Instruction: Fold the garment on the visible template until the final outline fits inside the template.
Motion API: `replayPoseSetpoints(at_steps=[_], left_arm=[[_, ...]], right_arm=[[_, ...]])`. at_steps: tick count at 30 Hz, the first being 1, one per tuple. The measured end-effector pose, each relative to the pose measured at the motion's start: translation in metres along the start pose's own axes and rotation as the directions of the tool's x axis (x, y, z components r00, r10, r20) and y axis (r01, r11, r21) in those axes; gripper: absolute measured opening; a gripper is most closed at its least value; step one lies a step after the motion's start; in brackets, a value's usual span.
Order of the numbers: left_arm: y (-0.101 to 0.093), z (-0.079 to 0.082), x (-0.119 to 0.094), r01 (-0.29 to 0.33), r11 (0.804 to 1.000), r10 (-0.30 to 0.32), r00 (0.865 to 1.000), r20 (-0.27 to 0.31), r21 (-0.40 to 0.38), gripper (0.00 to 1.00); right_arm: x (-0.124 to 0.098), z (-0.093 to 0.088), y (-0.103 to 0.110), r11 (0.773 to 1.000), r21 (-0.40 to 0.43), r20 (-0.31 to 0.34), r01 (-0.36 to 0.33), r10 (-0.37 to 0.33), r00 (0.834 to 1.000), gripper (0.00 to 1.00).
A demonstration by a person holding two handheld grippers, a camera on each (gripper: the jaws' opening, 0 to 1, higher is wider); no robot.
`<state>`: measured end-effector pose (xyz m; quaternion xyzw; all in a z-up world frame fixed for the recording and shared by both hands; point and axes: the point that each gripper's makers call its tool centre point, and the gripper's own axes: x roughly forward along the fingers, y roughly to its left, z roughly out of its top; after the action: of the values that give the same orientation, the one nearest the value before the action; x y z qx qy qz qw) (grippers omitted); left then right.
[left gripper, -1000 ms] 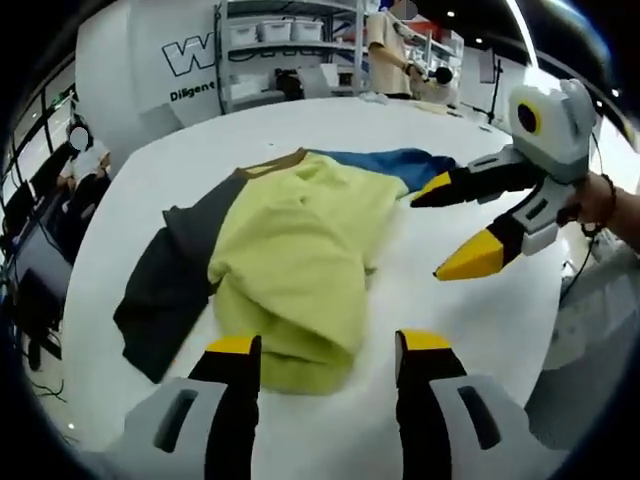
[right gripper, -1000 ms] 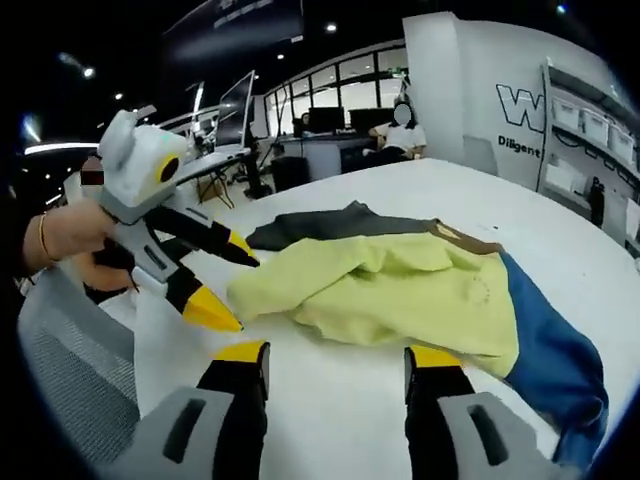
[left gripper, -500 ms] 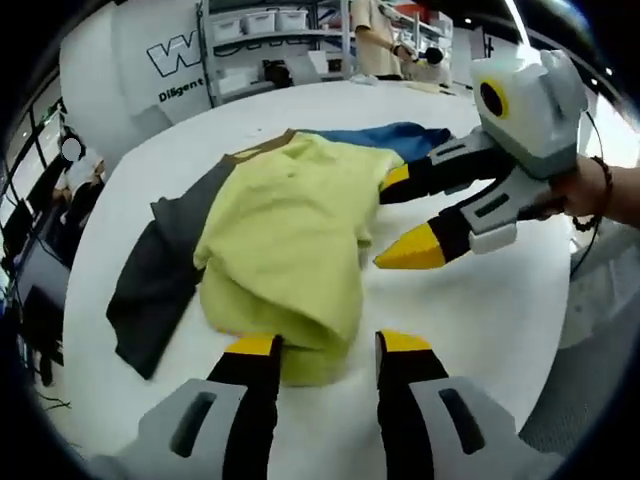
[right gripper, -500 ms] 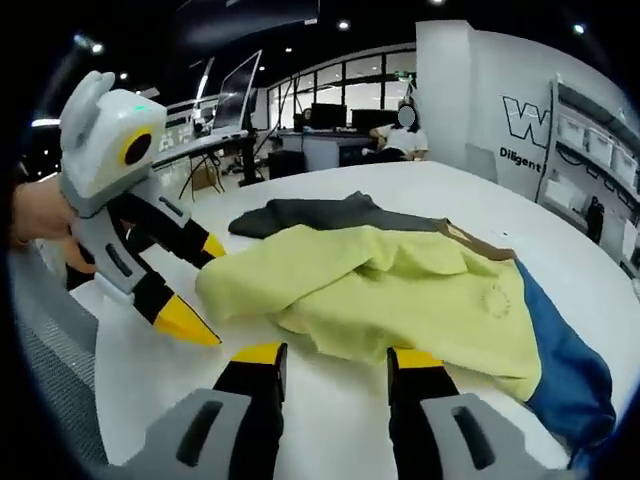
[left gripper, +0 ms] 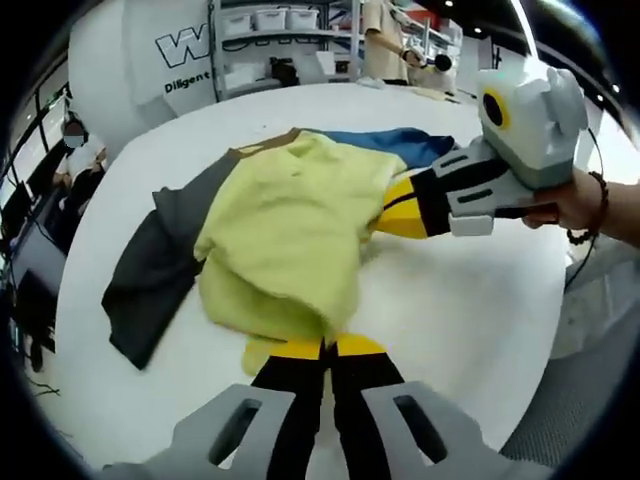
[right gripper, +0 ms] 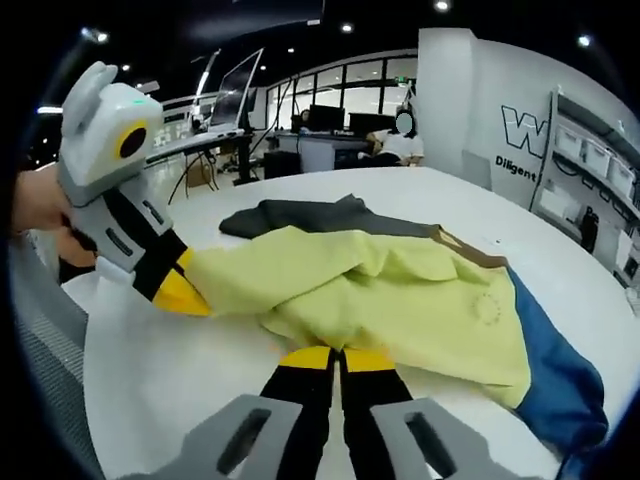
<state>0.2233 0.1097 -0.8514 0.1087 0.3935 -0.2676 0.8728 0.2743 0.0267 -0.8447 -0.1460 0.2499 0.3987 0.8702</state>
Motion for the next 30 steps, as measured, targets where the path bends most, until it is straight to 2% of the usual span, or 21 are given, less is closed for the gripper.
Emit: replayPoseSetpoints(at_steps=[7, 12, 15, 18, 23, 28, 30], left_arm=[[-0.006, 0.014, -0.015, 0.037, 0.999, -0.036, 0.999, 0.036, -0.028, 0.01], [-0.009, 0.032, -0.031, 0.067, 0.997, -0.064, 0.995, 0.074, -0.032, 0.01], [-0.010, 0.042, -0.042, 0.091, 0.995, -0.088, 0.993, 0.084, -0.034, 0.01], [-0.011, 0.049, -0.046, 0.108, 0.994, -0.104, 0.990, 0.101, -0.035, 0.01], [0.003, 0.068, -0.051, 0.105, 0.993, -0.097, 0.986, 0.135, -0.053, 0.01], [0.030, 0.080, -0.045, 0.061, 0.995, -0.048, 0.987, 0.154, -0.081, 0.01], [0.044, 0.081, -0.039, 0.039, 0.993, -0.023, 0.989, 0.146, -0.107, 0.01]], right_arm=[[-0.019, 0.011, 0.001, 1.000, -0.003, 0.026, -0.015, 0.015, 1.000, 0.00], [-0.035, 0.022, -0.002, 1.000, 0.006, 0.057, -0.023, 0.023, 0.998, 0.00], [-0.046, 0.032, -0.008, 0.999, 0.042, 0.088, -0.031, 0.027, 0.996, 0.00], [-0.052, 0.038, -0.015, 0.998, 0.058, 0.092, -0.028, 0.022, 0.996, 0.00], [-0.053, 0.063, -0.032, 0.996, 0.091, 0.148, -0.007, -0.007, 0.989, 0.00], [-0.037, 0.074, -0.041, 0.995, 0.096, 0.136, -0.007, -0.006, 0.991, 0.00], [-0.030, 0.077, -0.045, 0.996, 0.092, 0.129, -0.003, -0.009, 0.992, 0.00]])
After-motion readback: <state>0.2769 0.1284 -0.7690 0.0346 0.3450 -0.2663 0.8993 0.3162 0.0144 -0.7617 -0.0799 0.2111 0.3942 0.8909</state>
